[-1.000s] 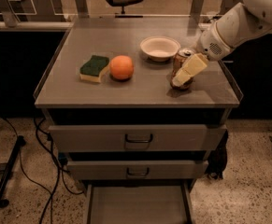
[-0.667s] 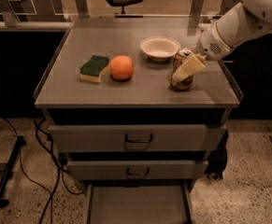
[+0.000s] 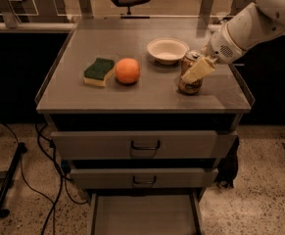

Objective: Place orange can into bottom drawer

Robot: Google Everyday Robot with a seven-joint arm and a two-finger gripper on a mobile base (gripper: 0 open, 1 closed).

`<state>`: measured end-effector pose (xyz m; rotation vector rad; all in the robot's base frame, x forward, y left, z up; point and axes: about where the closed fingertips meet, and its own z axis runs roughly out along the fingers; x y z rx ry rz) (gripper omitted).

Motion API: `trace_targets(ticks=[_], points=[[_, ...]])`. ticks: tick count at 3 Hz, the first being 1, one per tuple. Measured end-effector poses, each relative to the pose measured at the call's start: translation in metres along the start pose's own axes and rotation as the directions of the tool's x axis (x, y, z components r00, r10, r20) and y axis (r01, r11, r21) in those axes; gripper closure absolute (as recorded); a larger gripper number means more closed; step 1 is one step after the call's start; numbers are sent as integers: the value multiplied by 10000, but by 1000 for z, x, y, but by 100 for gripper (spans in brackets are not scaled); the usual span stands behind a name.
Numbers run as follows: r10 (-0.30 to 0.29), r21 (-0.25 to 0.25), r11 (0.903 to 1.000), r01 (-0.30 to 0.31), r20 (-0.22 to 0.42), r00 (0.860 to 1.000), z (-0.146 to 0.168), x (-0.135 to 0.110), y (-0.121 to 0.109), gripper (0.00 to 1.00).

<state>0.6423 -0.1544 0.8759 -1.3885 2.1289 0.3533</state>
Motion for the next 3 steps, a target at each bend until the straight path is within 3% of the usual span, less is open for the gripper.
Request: trace_targets(ticks=[1,2,3], points=[[-344,-165,9993,346,134,9993,-16,0,17,100],[-883,-408,9952,894,282,9957,-56,6,54,100],[-1039,-405,9936,1054,377,9939,-90,17,81,100]])
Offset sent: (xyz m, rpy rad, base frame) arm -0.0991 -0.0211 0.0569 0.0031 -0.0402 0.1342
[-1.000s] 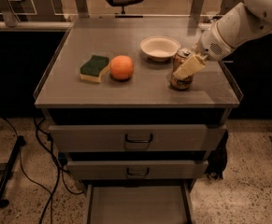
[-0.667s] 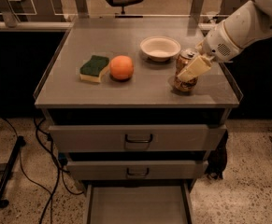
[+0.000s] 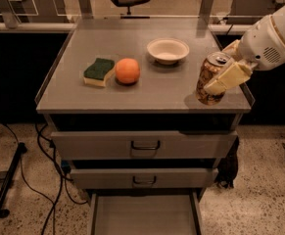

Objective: Place orange can into bottom drawer

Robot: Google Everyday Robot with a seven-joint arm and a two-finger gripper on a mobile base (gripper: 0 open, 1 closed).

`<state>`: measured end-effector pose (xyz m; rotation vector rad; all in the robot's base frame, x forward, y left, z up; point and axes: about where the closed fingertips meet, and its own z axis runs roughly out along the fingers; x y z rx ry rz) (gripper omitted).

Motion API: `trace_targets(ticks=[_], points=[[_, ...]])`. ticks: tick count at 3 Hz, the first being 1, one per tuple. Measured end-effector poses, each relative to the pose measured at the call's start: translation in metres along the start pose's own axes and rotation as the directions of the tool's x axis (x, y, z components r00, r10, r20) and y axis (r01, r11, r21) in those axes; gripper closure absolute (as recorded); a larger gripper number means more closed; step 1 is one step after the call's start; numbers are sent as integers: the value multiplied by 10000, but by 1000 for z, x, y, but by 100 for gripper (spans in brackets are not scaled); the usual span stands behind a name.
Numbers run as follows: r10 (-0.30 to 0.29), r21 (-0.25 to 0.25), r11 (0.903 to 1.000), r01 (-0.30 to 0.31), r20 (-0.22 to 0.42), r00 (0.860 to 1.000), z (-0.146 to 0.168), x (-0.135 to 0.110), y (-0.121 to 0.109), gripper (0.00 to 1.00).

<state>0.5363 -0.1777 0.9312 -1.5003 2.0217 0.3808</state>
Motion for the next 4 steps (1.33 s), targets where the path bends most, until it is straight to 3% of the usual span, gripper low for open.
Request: trace_targets(ticks=[1,2,3,4], points=[[0,0,10000,0,0,10000,0,0,0,100],[-352,-272,9990,351,-55,9994,-2,-13,18,100],[-455,-588,9972,453,-8,9990,-6,-16,47,100],[-390,-490,9980,389,-9,9992,-8,-2,76,100]])
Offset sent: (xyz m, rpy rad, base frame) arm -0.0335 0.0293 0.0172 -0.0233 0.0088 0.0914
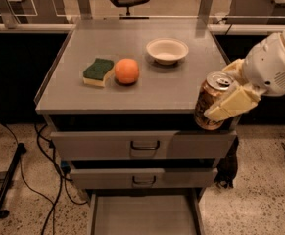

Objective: Place orange can into bottom drawer

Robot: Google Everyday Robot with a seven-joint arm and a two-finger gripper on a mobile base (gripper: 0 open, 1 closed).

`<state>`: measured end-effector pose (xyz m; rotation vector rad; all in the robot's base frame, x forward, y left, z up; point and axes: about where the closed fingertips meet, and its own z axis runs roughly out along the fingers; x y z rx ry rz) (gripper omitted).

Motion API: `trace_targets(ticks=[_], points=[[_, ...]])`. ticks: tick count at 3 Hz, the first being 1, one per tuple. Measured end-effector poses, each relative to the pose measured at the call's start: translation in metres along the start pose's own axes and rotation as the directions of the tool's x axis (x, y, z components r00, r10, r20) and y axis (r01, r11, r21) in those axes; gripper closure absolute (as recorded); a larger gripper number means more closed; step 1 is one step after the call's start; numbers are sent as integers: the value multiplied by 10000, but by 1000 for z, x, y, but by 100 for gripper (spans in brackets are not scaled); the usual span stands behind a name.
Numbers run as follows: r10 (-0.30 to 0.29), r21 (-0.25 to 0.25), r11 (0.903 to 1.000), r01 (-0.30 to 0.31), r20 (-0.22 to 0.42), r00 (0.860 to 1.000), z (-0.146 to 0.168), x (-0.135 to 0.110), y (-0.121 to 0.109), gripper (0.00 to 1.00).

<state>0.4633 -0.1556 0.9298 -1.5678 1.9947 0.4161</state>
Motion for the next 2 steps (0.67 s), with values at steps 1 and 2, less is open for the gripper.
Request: trace_targets(ticks=[1,2], points=[[154,347,9993,-158,95,9998,17,34,21,100],[321,585,9977,-330,170,9993,51,77,34,100]])
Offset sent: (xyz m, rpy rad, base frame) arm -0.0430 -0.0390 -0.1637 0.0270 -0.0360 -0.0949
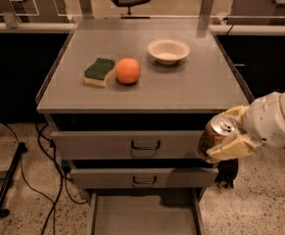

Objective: Place orange can into bottom drawer

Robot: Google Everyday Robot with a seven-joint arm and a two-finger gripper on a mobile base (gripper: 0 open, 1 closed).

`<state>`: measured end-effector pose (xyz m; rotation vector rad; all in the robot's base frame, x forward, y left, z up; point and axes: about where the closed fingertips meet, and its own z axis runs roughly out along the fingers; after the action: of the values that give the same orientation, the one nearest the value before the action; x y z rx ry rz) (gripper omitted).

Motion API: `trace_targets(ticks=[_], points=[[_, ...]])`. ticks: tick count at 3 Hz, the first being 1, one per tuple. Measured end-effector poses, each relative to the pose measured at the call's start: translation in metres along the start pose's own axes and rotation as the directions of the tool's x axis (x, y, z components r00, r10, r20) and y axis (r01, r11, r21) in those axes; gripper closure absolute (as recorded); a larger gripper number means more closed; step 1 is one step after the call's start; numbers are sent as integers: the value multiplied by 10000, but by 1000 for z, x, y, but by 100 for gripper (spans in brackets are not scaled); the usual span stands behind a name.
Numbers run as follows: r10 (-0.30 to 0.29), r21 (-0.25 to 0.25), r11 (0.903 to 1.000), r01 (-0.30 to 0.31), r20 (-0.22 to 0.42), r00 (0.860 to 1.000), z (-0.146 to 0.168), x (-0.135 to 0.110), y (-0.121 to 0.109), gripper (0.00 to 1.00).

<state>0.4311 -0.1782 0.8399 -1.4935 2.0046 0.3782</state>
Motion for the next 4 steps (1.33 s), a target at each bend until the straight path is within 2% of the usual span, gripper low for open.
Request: trace_targets(ticks=[1,2,3,4], points=[[513,-235,9984,-515,-66,9987,45,54,17,100],[417,-231,9988,-421,-160,9990,44,52,17,100],[273,-297,9992,-285,-417,9988,64,79,24,100],[586,-580,9964,-616,-534,9969,111,142,47,100]])
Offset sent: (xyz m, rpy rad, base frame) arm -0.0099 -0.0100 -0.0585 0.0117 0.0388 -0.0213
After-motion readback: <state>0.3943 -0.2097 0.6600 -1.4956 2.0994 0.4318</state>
